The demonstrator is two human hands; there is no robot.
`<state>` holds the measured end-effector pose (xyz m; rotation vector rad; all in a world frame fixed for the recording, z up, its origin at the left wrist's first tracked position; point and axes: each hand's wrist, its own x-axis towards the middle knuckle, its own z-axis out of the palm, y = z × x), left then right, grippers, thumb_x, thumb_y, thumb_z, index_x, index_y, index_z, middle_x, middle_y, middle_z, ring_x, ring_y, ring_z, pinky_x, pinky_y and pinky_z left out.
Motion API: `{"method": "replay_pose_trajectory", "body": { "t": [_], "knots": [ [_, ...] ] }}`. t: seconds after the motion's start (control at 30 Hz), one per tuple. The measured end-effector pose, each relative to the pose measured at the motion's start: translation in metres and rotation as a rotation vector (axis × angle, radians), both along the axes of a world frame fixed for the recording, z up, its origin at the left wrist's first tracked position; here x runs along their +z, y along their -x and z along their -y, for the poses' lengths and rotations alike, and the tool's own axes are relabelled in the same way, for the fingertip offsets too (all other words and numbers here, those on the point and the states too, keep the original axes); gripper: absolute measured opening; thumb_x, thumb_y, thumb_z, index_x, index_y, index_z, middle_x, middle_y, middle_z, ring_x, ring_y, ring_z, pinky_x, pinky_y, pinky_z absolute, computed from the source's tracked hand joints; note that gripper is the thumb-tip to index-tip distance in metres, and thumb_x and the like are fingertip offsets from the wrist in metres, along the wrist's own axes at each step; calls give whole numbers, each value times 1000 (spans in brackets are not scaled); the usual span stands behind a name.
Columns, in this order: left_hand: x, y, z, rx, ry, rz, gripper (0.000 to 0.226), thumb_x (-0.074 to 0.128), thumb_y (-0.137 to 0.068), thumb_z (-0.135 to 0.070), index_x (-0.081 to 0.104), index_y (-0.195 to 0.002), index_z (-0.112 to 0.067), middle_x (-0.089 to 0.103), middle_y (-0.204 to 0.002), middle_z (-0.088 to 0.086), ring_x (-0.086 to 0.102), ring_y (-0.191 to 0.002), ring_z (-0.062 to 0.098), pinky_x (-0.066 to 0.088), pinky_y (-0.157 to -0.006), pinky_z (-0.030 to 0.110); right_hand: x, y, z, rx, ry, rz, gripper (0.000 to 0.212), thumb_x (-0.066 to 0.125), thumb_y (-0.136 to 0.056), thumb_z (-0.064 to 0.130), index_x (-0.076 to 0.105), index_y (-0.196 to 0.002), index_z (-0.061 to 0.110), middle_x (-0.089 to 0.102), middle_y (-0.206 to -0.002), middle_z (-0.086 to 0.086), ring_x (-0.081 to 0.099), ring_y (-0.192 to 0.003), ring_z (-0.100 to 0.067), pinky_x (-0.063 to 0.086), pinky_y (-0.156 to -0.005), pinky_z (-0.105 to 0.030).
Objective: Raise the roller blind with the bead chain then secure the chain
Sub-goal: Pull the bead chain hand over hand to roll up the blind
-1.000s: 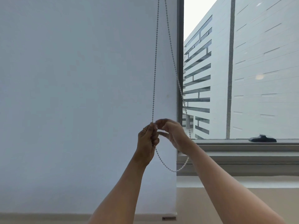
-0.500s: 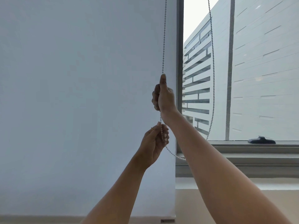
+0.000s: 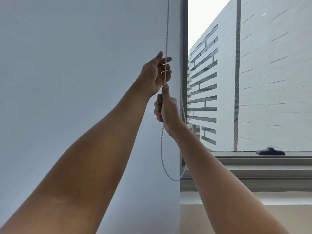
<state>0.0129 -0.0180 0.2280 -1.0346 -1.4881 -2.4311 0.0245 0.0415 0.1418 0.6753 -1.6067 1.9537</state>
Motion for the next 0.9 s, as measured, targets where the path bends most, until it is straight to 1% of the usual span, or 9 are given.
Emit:
{"method": "replay_pose_trajectory", "body": {
  "t": [0.07,0.13,0.23,0.33,0.57,0.73,0.9],
  "knots": [
    [2,1,-6,5,26,-24,35,38,-98,-31,58,-79,-9,42,-48,-4,36,-39,6,31,-39,16,0,2,1,1,-4,6,55,26,-97,47,26,-48,21,27,-32,11,19,-29,-5,15,-31,-14],
    [-1,7,-10,15,53,-52,39,36,-98,-32,54,-69,-12,34,-41,-7,24,-36,5,21,-34,16,-2,9,1,18,13,18,55,27,-97,47,25,-48,22,26,-33,11,17,-30,-5,14,-32,-15],
    [-5,10,-9,-33,13,-58,44,31,-99,-33,41,-59,-17,28,-34,-11,18,-30,3,14,-29,15,-5,15,3,39,15,23,57,26,-97,46,26,-46,23,26,-33,11,17,-30,-5,14,-32,-14],
    [-8,9,-9,-52,-20,-68,45,29,-100,-33,36,-58,-17,27,-32,-12,18,-28,2,13,-28,14,-6,14,2,30,17,4,56,26,-98,44,24,-46,22,25,-33,11,17,-29,-5,14,-33,-14],
    [-26,11,-9,-67,-110,-100,45,29,-100,-30,35,-58,-16,28,-32,-12,19,-28,1,14,-28,14,-20,18,1,10,1,-12,59,27,-99,40,26,-42,21,25,-34,10,18,-30,-6,16,-33,-14],
    [-77,25,-6,-48,-110,-83,44,27,-100,-30,34,-59,-17,29,-35,-12,20,-29,0,15,-28,13,-68,27,-1,-2,-52,50,56,27,-99,37,25,-47,18,24,-34,11,18,-30,-4,17,-31,-15],
    [-142,37,-5,-43,-92,-30,43,27,-100,-29,34,-60,-17,30,-38,-12,21,-31,-1,14,-31,13,-127,30,-8,20,-129,141,56,26,-99,35,26,-45,21,25,-33,12,18,-30,-2,17,-32,-13]
  ]
}}
